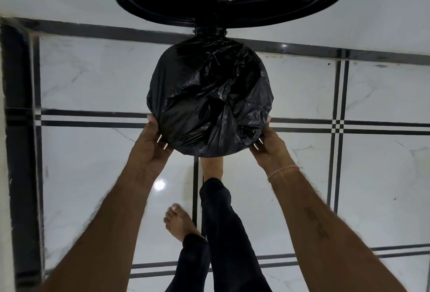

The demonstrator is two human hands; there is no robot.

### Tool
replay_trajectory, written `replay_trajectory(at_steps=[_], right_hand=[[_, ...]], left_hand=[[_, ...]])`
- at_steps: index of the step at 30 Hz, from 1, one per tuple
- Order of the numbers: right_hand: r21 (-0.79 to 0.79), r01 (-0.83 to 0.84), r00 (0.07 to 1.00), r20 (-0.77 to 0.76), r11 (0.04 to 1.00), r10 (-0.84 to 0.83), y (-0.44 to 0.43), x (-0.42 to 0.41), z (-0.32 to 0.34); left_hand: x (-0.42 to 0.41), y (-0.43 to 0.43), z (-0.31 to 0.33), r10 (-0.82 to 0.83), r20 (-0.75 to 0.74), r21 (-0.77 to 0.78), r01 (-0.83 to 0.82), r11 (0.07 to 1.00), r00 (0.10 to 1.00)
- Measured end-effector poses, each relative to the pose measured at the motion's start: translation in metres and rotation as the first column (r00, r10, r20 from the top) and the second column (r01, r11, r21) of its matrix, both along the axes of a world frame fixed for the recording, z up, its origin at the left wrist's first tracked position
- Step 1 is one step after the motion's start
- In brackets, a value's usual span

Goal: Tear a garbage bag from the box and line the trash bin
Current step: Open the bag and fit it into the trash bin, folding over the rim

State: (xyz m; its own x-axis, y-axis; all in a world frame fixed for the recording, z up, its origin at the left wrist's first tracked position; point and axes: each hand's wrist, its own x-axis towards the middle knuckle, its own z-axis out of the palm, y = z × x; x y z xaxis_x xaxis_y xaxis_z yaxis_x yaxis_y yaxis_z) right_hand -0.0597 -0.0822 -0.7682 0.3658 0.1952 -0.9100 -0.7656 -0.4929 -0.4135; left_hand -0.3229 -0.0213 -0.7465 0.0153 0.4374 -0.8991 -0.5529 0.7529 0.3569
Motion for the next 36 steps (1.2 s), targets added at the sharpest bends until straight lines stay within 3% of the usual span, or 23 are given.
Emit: replay_trajectory(at_steps=[6,12,16,20,24,29,36], right_hand=[[-0.178,-0.041,0.998,0.048,0.983,0.051,0.012,0.003,0.002],[-0.045,0.065,0.998,0.0,0.997,-0.065,0.012,0.006,0.009],[0.131,-0.022,1.0,-0.005,0.991,0.023,0.002,0.003,0.028],[0.082,-0.081,0.997,0.003,0.993,0.081,0.016,0.001,0.026],[-0.004,-0.008,1.0,0.001,1.0,0.008,0.017,-0.001,0.022],[0.117,-0.104,0.993,-0.041,0.988,0.109,0.006,0.001,0.028],[0.229,-0.082,0.98,-0.16,0.97,0.12,0.022,0.001,0.026]], left_hand=[[-0.004,0.008,-0.002,-0.017,-0.085,-0.078,0.01,0.997,0.996],[0.003,0.03,-0.006,-0.082,-0.326,-0.129,0.042,0.991,0.942],[0.011,0.033,-0.002,-0.026,-0.406,0.037,0.045,0.998,0.913],[0.006,0.04,-0.009,-0.129,-0.422,0.225,0.242,0.944,0.897],[0.001,0.046,-0.012,-0.202,-0.437,0.241,0.33,0.913,0.876],[-0.003,0.054,-0.008,-0.249,-0.528,0.294,0.451,0.843,0.812],[0.001,0.059,-0.003,-0.237,-0.442,0.286,0.386,0.877,0.865]])
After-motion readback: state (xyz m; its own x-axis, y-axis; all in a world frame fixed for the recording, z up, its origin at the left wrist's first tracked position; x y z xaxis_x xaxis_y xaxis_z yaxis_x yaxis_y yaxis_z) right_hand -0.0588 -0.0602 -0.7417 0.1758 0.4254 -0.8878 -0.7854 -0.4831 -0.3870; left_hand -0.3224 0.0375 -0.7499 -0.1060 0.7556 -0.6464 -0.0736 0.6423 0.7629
